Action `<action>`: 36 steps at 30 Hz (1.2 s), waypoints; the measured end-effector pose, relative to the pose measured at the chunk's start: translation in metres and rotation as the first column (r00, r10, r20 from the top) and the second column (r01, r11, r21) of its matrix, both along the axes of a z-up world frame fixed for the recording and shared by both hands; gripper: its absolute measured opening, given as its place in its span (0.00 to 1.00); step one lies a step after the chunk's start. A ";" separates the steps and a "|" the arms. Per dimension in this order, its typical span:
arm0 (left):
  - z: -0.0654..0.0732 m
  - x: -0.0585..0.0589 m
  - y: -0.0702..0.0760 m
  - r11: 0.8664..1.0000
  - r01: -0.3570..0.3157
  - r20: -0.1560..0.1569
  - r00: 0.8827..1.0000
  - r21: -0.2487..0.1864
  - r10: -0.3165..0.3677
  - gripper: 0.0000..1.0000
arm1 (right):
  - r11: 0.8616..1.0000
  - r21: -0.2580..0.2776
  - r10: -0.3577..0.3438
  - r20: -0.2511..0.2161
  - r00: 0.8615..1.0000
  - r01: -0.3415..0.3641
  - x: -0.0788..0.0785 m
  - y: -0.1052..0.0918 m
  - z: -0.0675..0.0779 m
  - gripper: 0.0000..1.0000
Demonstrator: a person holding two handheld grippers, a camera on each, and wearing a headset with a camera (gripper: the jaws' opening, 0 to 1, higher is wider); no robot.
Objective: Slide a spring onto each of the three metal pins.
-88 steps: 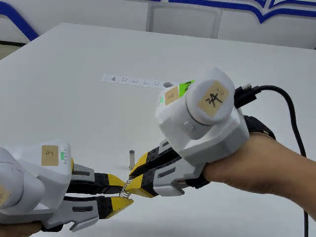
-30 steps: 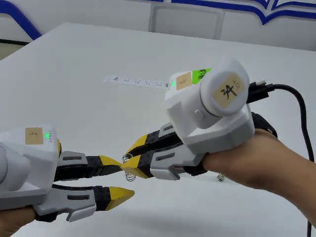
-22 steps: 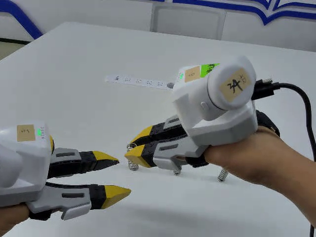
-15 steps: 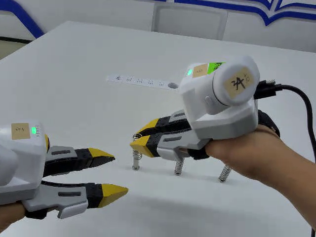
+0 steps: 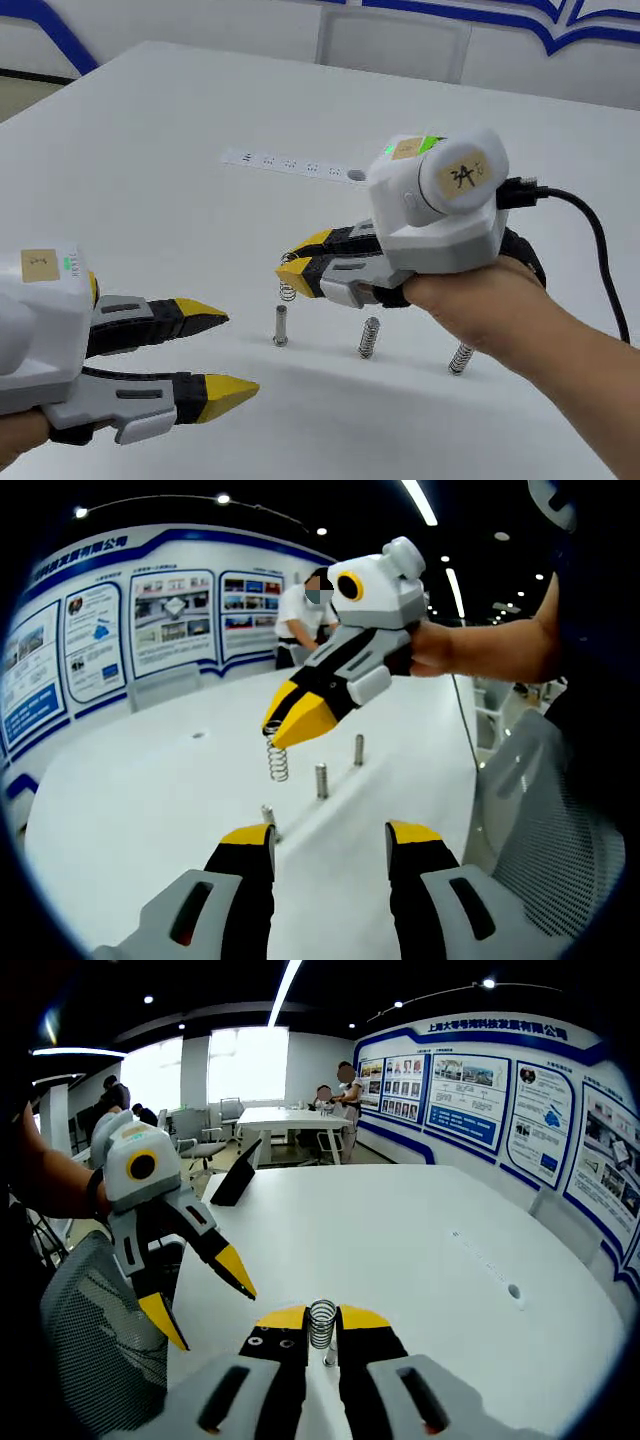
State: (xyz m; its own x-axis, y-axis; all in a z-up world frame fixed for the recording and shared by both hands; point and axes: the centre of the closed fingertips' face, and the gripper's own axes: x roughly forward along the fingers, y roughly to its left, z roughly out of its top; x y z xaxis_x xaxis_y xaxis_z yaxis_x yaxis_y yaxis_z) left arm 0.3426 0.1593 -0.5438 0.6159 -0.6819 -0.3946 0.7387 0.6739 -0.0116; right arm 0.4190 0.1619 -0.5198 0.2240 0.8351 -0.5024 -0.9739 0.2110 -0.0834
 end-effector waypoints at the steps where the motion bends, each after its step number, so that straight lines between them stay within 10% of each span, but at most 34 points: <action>1: 0.000 0.000 0.001 1.000 -0.002 -0.001 1.000 0.000 0.002 0.46 | 1.000 -0.001 -0.002 0.001 1.000 0.002 0.001 0.001 -0.002 0.11; 36: -0.006 0.002 0.013 0.998 -0.055 -0.023 0.998 -0.011 0.055 0.59 | 0.998 -0.027 -0.056 -0.069 0.996 0.054 0.022 0.012 -0.048 0.11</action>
State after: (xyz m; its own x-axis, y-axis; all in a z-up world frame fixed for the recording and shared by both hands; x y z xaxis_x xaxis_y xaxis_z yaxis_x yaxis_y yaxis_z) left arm 0.3450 0.1720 -0.5499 0.6435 -0.6517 -0.4015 0.6999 0.7133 -0.0362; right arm 0.4414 0.1739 -0.5674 0.2329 0.8093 -0.5393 -0.9645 0.2634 -0.0213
